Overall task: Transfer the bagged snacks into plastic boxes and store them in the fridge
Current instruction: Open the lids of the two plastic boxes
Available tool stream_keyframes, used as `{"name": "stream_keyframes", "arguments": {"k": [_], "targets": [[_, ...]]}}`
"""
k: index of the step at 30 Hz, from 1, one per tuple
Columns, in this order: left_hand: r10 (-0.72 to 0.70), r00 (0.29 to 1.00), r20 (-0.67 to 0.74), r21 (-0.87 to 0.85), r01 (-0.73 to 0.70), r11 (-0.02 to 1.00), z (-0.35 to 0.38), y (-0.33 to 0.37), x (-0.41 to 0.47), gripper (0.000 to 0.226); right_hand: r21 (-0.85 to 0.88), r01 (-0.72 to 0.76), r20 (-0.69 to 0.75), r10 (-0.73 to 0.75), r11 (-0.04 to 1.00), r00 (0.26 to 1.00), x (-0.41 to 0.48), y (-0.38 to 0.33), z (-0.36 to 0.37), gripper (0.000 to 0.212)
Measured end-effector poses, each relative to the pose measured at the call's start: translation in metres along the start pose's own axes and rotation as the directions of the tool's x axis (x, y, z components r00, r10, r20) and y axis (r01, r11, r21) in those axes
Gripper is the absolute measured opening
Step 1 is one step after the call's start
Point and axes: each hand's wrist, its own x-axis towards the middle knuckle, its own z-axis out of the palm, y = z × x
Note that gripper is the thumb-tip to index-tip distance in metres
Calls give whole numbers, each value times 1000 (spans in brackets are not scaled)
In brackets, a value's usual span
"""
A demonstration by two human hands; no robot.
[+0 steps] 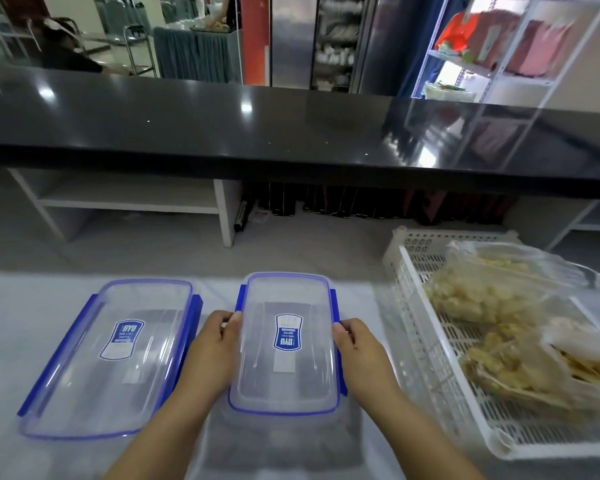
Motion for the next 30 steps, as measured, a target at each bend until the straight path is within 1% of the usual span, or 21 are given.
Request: {"name": "stream_keyframes", "arguments": {"k": [2, 5, 8, 10, 12, 13, 14, 15, 16, 18, 19, 21, 23, 25, 27, 30], "targets": [[-4, 1000, -7, 7, 4, 1000, 1, -1, 2, 24, 2, 7, -25, -7, 1000, 1000, -1, 0, 2, 20], [-21, 999, -29, 36, 22, 999, 0, -8, 7, 34, -42, 22, -37, -24, 999, 999, 0, -2, 2, 26], [-25, 999, -38, 87, 28, 996, -3, -10, 9, 38, -99, -39, -52, 34, 994, 998, 5, 2, -1, 36], [-18, 999, -28, 132, 21, 991, -1, -7, 10, 36, -103, -91, -43, 87, 991, 995, 9, 6, -4, 38], [-3, 1000, -24, 124, 6, 992, -1, -3, 10, 27, -76, -125, -17, 124, 989, 992, 11, 8, -6, 34], [8, 1000, -24, 104, -5, 995, -2, -2, 11, 24, -63, -139, -6, 139, 988, 990, 11, 8, -7, 24], [28, 999, -27, 87, -25, 996, -3, -3, 11, 33, -60, -143, -1, 143, 988, 990, 10, 8, -8, 14], [60, 998, -34, 81, -57, 995, -4, -5, 12, 42, -85, -134, -24, 133, 987, 991, 8, 9, -9, 20], [97, 994, -42, 92, -93, 991, -4, -6, 11, 46, -132, -99, -73, 90, 986, 993, 7, 10, -9, 28], [150, 987, -48, 113, -144, 983, -4, -6, 8, 39, -187, -3, -175, -30, 982, 984, 3, 7, -12, 30], [168, 985, -40, 130, -161, 978, -3, -5, 7, 34, -169, 37, -181, -67, 985, 981, 0, 3, -13, 27], [201, 980, -1, 169, -198, 966, -5, -2, 4, 31, -93, 67, -82, -75, 993, 994, -4, -2, -13, 19], [209, 977, 36, 150, -212, 966, -8, 0, 4, 32, -40, 49, 5, -49, 998, 999, -6, -4, -11, 14], [205, 978, 47, 126, -209, 970, -11, 1, 3, 31, -29, 48, 18, -47, 998, 999, -7, -6, -11, 15], [217, 976, 22, 103, -219, 970, -14, 2, 2, 25, -16, 36, 21, -36, 999, 999, -10, -9, -12, 14], [231, 973, -26, -37, -232, 972, -22, 13, -7, 15, 4, 27, 15, -27, 1000, 1000, -12, -13, -15, 12]]}}
